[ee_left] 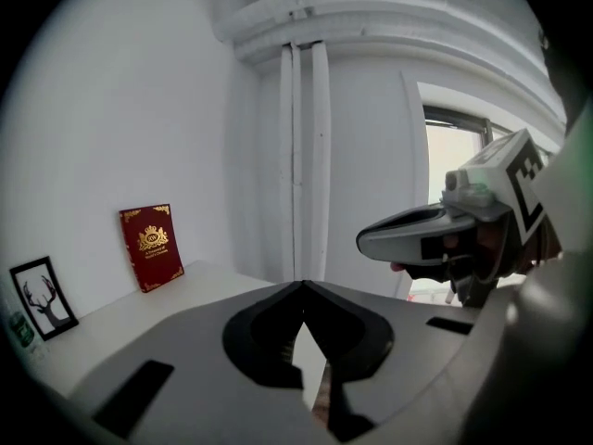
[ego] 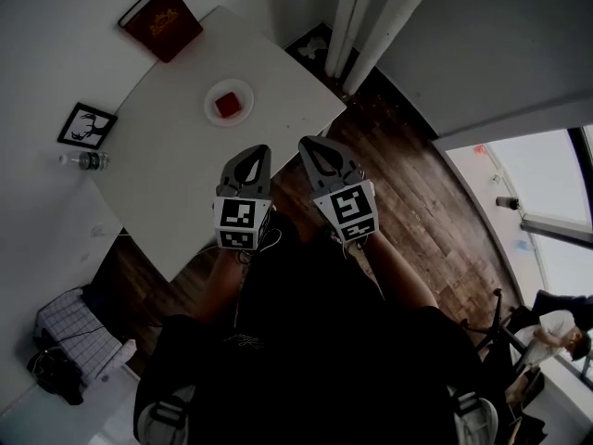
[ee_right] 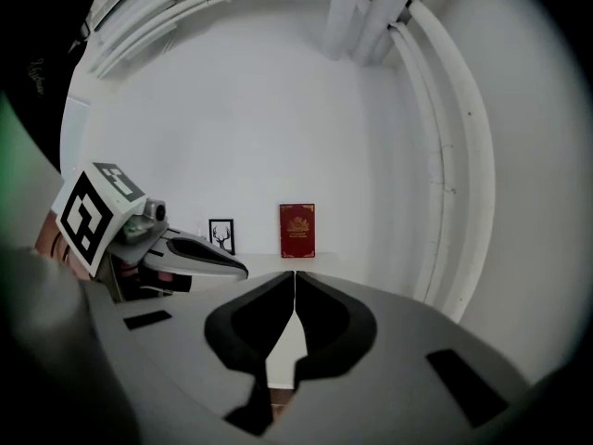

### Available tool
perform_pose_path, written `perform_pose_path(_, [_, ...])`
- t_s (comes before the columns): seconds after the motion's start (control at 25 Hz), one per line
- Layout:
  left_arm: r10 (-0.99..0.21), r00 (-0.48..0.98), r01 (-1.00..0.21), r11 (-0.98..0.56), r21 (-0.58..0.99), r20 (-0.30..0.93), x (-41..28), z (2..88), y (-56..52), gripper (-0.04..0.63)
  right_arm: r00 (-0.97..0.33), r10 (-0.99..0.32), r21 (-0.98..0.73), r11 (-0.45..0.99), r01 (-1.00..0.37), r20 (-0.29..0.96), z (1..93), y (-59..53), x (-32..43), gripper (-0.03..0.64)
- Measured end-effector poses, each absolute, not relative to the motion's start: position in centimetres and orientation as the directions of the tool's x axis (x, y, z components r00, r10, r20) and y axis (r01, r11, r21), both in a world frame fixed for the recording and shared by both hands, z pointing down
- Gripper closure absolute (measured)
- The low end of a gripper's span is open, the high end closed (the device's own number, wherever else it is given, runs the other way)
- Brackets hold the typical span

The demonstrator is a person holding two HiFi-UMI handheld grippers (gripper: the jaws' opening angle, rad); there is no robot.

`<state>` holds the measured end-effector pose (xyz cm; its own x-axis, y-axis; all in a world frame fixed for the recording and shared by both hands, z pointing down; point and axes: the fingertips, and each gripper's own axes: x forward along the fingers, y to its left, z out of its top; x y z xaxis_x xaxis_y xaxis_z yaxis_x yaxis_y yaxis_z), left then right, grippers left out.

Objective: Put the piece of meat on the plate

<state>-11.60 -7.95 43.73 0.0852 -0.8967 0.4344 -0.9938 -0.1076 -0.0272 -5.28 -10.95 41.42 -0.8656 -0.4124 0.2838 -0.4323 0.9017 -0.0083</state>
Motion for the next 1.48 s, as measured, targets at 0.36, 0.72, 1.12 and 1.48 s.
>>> perform_pose_path(0.36, [-0.966,0.034,-0.996,-0.011,0.088,0.258,-5.5,38.3,-5.6,0.593,-0.854,-0.487,0.051,0.872,-0.487,0.182,37.4,-10.3,-0.1,0.595])
perform_pose_path(0.72, [-0.974,-0.051,-0.997,0.061,0.037,0.221,-3.4,36.8,-3.3,0.592,-0.896,-0.428,0.086,0.904,-0.42,0.116,35.8,-7.5,1.3,0.595])
perform_pose_path(1.12, [-0.972,0.002,-1.0,0.001,0.012,0.235,-0.1,36.6,-4.1,0.593,-0.881,-0.465,0.079,0.885,-0.459,0.091,35.0,-7.9,3.9,0.595])
perform_pose_path(1.48, [-0.963,0.054,-0.999,-0.054,0.006,0.265,2.1,37.0,-5.9,0.592,-0.853,-0.511,0.08,0.86,-0.505,0.11,35.3,-10.0,6.7,0.595])
